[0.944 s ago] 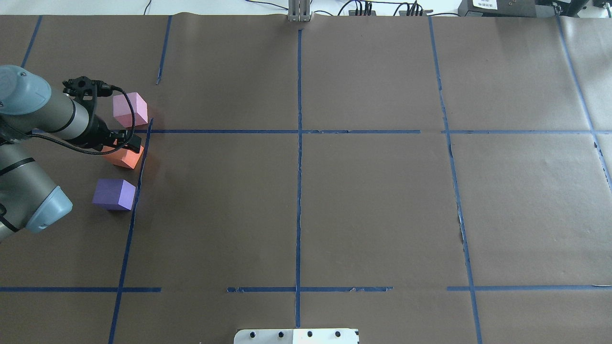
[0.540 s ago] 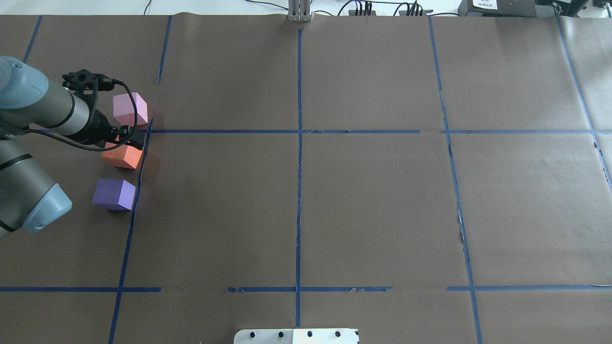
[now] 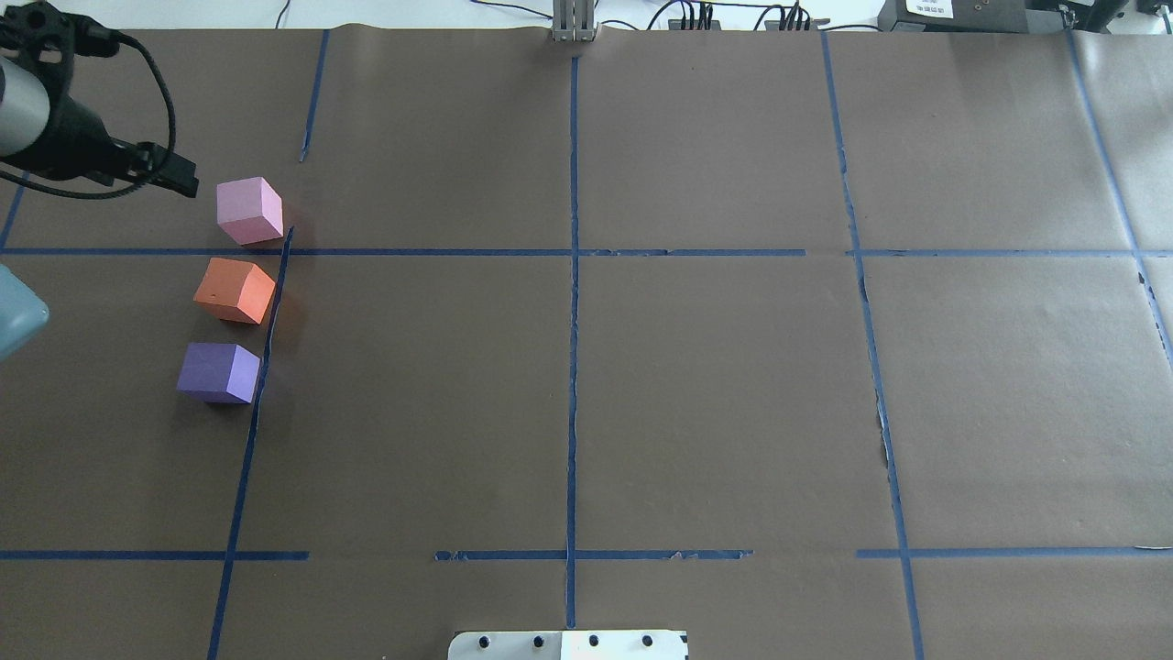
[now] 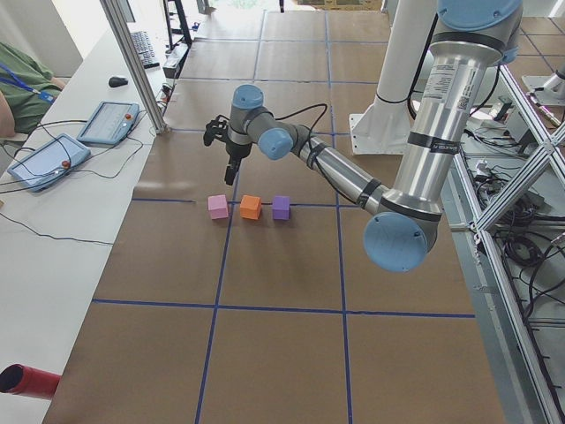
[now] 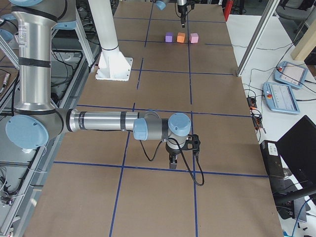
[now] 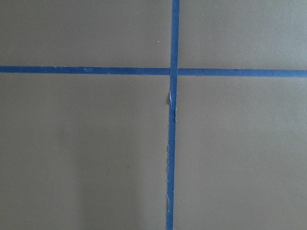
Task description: Arrange blocks in a line
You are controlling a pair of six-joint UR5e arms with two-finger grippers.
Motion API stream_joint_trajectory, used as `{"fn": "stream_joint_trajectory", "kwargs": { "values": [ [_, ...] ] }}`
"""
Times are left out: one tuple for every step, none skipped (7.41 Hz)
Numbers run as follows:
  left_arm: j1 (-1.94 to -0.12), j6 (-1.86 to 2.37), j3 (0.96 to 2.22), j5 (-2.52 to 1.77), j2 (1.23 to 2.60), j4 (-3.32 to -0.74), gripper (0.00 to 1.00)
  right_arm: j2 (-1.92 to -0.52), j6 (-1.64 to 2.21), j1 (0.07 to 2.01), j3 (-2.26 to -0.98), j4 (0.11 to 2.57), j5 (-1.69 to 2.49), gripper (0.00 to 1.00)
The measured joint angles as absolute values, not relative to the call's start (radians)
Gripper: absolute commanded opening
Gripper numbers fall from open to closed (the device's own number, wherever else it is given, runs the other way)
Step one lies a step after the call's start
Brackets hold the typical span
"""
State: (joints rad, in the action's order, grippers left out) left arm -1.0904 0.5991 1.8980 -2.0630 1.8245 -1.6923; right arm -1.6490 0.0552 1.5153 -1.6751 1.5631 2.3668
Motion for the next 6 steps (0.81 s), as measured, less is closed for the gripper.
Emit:
{"fn": "stream_joint_trajectory", "kwargs": {
  "values": [
    [-1.156,0.486,1.902,-2.082,1.827,-1.64,1.0,-1.649,0.055,1.515,-1.675,1.563,2.367,1.0],
    [-1.231,0.403,1.889,-2.114,1.821,-1.605,1.0,-1.649,0.055,1.516,-1.675,1.564,2.367,1.0],
    [-1.307,0.352,1.852,-2.152,1.812,-1.584,1.0,-1.649,0.055,1.515,-1.675,1.564,2.367,1.0],
    [-1.383,0.281,1.805,-2.18,1.792,-1.576,1.0,-1.649,0.055,1.515,-1.675,1.563,2.367,1.0],
    [-1.458,0.163,1.755,-2.195,1.754,-1.575,1.0,-1.649,0.055,1.515,-1.675,1.563,2.367,1.0],
    [-1.51,0.031,1.706,-2.218,1.701,-1.58,1.0,-1.649,0.055,1.515,-1.675,1.563,2.367,1.0]
  ]
}}
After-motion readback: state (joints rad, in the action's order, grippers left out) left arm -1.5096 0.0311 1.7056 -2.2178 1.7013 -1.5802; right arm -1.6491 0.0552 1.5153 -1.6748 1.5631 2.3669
